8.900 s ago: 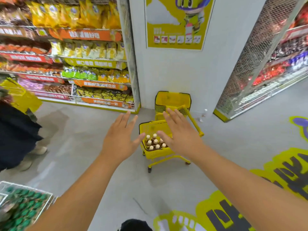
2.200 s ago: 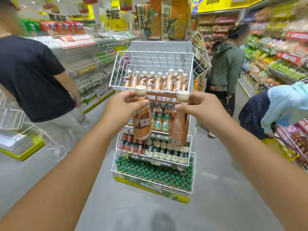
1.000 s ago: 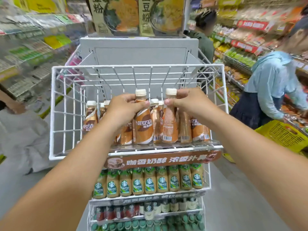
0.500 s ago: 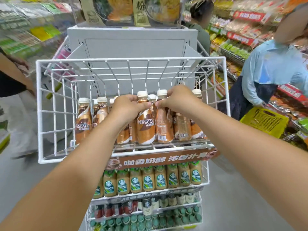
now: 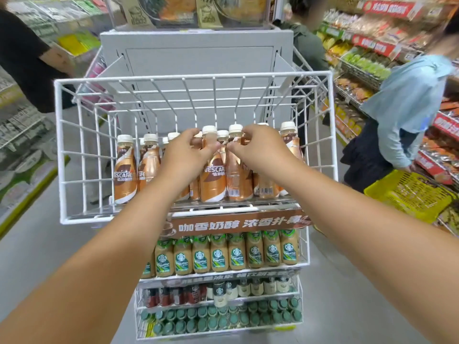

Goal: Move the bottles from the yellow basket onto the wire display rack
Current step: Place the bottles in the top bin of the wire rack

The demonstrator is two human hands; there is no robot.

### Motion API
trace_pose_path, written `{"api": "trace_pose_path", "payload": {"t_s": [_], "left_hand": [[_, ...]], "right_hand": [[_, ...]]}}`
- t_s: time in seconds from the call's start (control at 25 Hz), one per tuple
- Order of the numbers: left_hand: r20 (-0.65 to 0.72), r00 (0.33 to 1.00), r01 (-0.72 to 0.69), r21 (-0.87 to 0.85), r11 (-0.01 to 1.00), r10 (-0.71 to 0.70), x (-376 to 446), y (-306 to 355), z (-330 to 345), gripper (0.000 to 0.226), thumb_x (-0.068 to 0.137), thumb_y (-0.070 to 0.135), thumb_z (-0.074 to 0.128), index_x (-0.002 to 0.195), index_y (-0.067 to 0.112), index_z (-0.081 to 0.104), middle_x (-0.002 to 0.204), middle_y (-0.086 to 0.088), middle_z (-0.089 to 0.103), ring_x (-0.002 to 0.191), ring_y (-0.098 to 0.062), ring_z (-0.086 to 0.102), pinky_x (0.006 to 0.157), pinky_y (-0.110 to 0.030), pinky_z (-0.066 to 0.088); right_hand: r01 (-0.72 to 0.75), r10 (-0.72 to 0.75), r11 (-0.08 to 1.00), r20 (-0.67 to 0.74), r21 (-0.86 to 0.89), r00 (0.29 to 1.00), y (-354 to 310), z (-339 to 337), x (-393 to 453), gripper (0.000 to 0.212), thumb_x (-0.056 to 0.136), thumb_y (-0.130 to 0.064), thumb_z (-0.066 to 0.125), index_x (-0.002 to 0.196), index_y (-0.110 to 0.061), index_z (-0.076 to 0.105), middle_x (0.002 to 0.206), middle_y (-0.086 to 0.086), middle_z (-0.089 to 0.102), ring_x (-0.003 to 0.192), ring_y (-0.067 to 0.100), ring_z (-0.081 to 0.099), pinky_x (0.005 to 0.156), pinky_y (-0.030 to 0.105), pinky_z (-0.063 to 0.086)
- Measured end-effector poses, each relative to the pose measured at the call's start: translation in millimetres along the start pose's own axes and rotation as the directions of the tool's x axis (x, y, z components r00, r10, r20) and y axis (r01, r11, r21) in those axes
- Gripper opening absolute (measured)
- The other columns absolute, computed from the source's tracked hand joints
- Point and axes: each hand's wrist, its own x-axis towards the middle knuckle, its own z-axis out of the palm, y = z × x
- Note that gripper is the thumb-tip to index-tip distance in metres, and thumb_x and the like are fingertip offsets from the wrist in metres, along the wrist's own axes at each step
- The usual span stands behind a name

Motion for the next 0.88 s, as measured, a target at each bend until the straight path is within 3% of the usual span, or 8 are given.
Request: {"api": "trace_pose_path", "payload": {"t_s": [0.08, 0.16, 0.28, 0.36, 0.48, 0.72, 0.88], "left_hand": [[-0.018, 0.997, -0.073, 0.16, 0.984, 0.077, -9, -1, -3, 0.07, 0.091, 0.055, 0.066, 0.15, 0.026, 0.045, 0.143, 0.004, 0.057, 0.126, -0.018, 0.056, 0.099, -0.035, 0.047], [0.014, 0.986, -0.159, 0.397, 0.904, 0.168, -21, -2, -5, 0.071, 0.095, 0.056, 0.058, 0.155, 0.024, 0.038, 0.157, -0.004, 0.044, 0.143, -0.025, 0.041, 0.116, -0.042, 0.037], [0.069, 0.975, -0.205, 0.638, 0.742, 0.21, -47, 1, -4, 0.073, 0.099, 0.059, 0.045, 0.16, 0.027, 0.022, 0.169, -0.007, 0.015, 0.156, -0.028, 0.011, 0.124, -0.047, 0.015], [0.061, 0.973, -0.198, 0.713, 0.673, 0.221, -66, -1, 1, 0.072, 0.1, 0.063, 0.036, 0.161, 0.033, 0.013, 0.171, -0.003, 0.002, 0.157, -0.026, -0.001, 0.125, -0.047, 0.008], [0.044, 0.976, -0.17, 0.768, 0.617, 0.213, -93, -3, 10, 0.074, 0.099, 0.067, 0.026, 0.161, 0.03, 0.014, 0.171, -0.003, -0.002, 0.157, -0.026, -0.006, 0.126, -0.049, 0.004], [0.076, 0.986, -0.148, 0.805, 0.575, 0.148, -141, -1, 15, 0.076, 0.098, 0.071, 0.02, 0.162, 0.032, 0.005, 0.171, -0.004, -0.007, 0.156, -0.027, -0.011, 0.123, -0.045, -0.006], [0.11, 0.971, -0.213, 0.793, 0.57, 0.211, -175, 6, 17, 0.075, 0.099, 0.069, 0.019, 0.162, 0.03, 0.005, 0.17, -0.003, -0.009, 0.156, -0.025, -0.012, 0.126, -0.047, -0.005]], "right_hand": [[0.088, -0.088, 0.996, -0.001, 0.006, 0.996, 11, -3, -12, 0.056, 0.097, -0.044, 0.064, 0.144, -0.015, 0.056, 0.137, 0.003, 0.064, 0.122, 0.021, 0.061, 0.097, 0.031, 0.046], [0.217, -0.217, 0.975, 0.001, -0.049, 0.976, 25, -7, -26, 0.051, 0.099, -0.041, 0.062, 0.145, -0.018, 0.056, 0.132, 0.002, 0.065, 0.117, 0.019, 0.06, 0.096, 0.029, 0.044], [0.38, -0.385, 0.902, 0.018, -0.203, 0.923, 51, -7, -45, 0.053, 0.102, -0.043, 0.055, 0.147, -0.016, 0.053, 0.154, 0.005, 0.049, 0.145, 0.024, 0.039, 0.119, 0.035, 0.029], [0.372, -0.375, 0.856, 0.064, -0.36, 0.925, 65, -3, -56, 0.067, 0.102, -0.058, 0.043, 0.157, -0.019, 0.037, 0.168, 0.004, 0.026, 0.157, 0.025, 0.015, 0.125, 0.044, 0.01], [0.329, -0.327, 0.796, 0.096, -0.508, 0.94, 83, 4, -71, 0.08, 0.1, -0.07, 0.024, 0.164, -0.022, 0.014, 0.172, 0.006, 0.005, 0.159, 0.029, -0.001, 0.117, 0.044, -0.012], [0.294, -0.279, 0.819, 0.106, -0.492, 0.955, 99, 4, -110, 0.081, 0.099, -0.072, 0.018, 0.164, -0.028, -0.004, 0.173, 0.007, -0.002, 0.158, 0.032, -0.005, 0.127, 0.051, 0.001], [0.24, -0.242, 0.829, 0.063, -0.504, 0.968, 99, -4, -154, 0.08, 0.1, -0.07, 0.02, 0.164, -0.026, 0.001, 0.173, 0.006, -0.007, 0.158, 0.03, -0.01, 0.127, 0.05, 0.0]]}}
